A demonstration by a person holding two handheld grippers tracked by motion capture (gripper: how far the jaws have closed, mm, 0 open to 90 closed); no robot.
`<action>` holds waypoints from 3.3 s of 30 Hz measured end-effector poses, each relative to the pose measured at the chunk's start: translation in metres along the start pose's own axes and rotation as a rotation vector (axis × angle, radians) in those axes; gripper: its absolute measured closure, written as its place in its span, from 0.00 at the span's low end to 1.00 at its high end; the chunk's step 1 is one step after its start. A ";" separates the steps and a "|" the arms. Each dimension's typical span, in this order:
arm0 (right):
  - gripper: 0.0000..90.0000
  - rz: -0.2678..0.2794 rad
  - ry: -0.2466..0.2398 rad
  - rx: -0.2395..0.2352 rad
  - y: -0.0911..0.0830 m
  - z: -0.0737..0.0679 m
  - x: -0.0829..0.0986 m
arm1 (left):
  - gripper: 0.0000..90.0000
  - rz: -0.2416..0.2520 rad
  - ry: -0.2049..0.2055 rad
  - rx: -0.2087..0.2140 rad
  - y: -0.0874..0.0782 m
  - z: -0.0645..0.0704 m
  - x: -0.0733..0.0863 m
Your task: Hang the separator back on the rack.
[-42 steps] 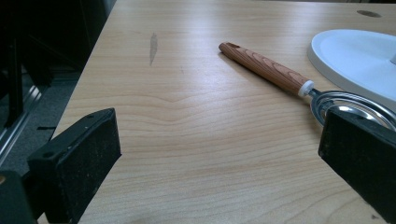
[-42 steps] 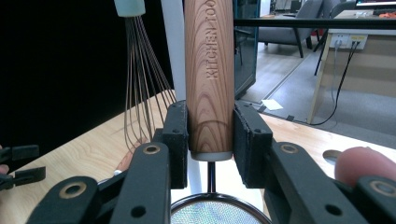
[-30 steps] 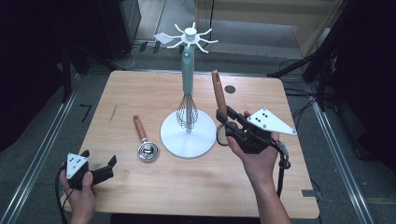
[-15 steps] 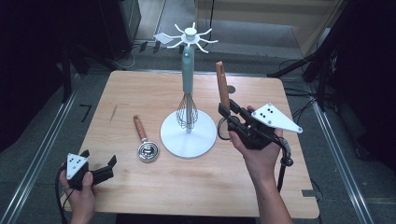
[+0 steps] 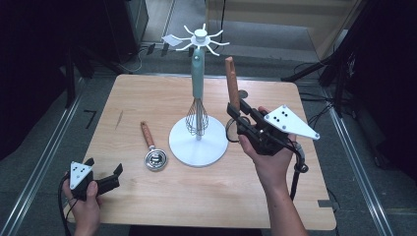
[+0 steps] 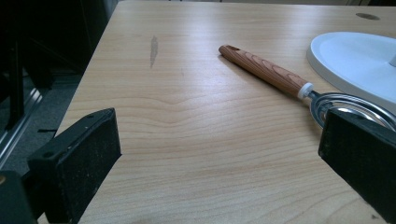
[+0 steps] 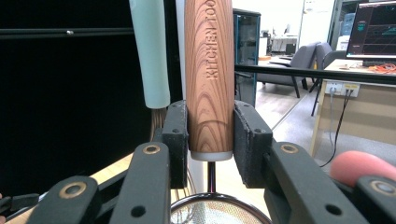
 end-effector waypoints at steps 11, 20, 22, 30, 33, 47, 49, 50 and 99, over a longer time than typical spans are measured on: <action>0.78 0.015 0.006 -0.002 0.000 -0.004 -0.006 | 0.00 -0.007 0.006 0.002 0.001 0.000 0.000; 0.78 0.020 -0.009 0.000 0.002 -0.009 -0.015 | 0.00 -0.007 0.006 0.003 0.001 0.000 0.000; 0.78 0.018 -0.011 0.003 0.003 -0.009 -0.016 | 0.00 -0.007 0.006 0.003 0.001 0.000 0.000; 0.78 0.010 -0.010 0.002 0.008 -0.011 -0.016 | 0.00 -0.001 0.002 0.004 0.001 0.000 0.000; 0.78 0.009 -0.009 0.001 0.010 -0.011 -0.016 | 0.00 -0.002 0.002 0.004 0.001 0.000 0.000; 0.78 0.001 -0.012 0.005 0.015 -0.011 -0.016 | 0.00 -0.005 0.004 0.005 0.001 0.000 0.000; 0.78 -0.004 -0.009 0.004 0.016 -0.012 -0.015 | 0.00 -0.006 0.005 0.004 0.001 0.000 0.000; 0.78 -0.004 -0.012 0.004 0.016 -0.012 -0.015 | 0.00 -0.006 0.005 0.004 0.001 0.000 0.000; 0.77 -0.004 -0.015 -0.016 0.028 -0.011 -0.016 | 0.00 -0.007 0.007 0.003 0.001 0.000 0.000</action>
Point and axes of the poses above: each handheld gripper's, and its own axes: y roughly forward along the jaws, x roughly out of its underside, z roughly to its right, the point moved 2 cm from there along y, roughly forward along the jaws, and after that the axes turned 3 degrees about -z, right-handed, at the moved point
